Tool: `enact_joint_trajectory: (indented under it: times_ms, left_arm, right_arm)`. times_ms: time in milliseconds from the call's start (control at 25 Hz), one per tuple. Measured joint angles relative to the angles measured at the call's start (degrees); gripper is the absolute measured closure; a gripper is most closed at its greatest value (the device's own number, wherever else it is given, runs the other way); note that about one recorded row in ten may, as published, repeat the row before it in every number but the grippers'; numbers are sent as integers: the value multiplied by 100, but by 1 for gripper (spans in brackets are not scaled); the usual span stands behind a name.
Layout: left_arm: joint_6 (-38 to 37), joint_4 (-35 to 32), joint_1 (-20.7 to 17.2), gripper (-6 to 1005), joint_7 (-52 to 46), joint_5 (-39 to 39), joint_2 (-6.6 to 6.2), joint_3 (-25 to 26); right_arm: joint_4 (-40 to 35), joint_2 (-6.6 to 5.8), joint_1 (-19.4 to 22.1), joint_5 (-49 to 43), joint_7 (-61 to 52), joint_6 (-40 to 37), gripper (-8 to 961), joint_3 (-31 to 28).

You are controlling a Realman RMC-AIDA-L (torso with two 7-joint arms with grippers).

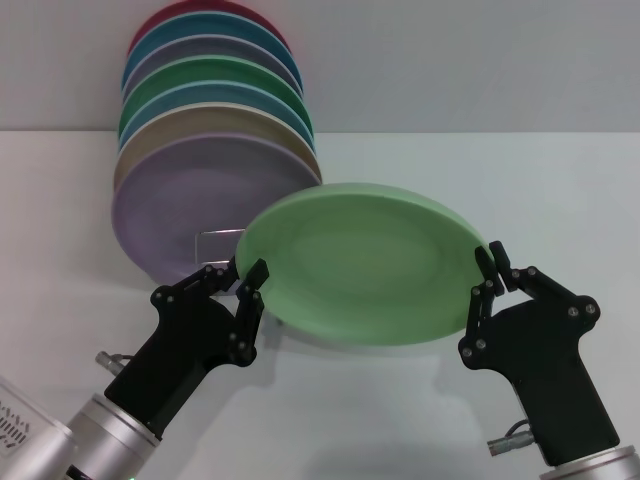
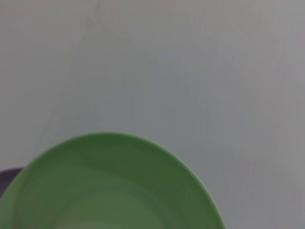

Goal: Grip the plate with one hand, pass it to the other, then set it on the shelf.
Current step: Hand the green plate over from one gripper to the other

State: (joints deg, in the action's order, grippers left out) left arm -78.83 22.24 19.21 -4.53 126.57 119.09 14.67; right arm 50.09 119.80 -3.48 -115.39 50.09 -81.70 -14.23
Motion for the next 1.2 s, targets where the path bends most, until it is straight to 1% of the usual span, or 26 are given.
enact_joint_trajectory:
  times_ms: [440,840,1200]
  left_arm:
    - [0,-19,32,909,5,-2,0,0]
    - [-1,-58,30,948,13,11,1,0]
    - [15,-67,5,936,15,-22,-2,45]
  right_arm:
    - [0,0,-12,4,0,42,840,-1]
    - [15,-3,-20,7,30,33,832,1]
    - [-18,-38,-46,6,26,15,825,11]
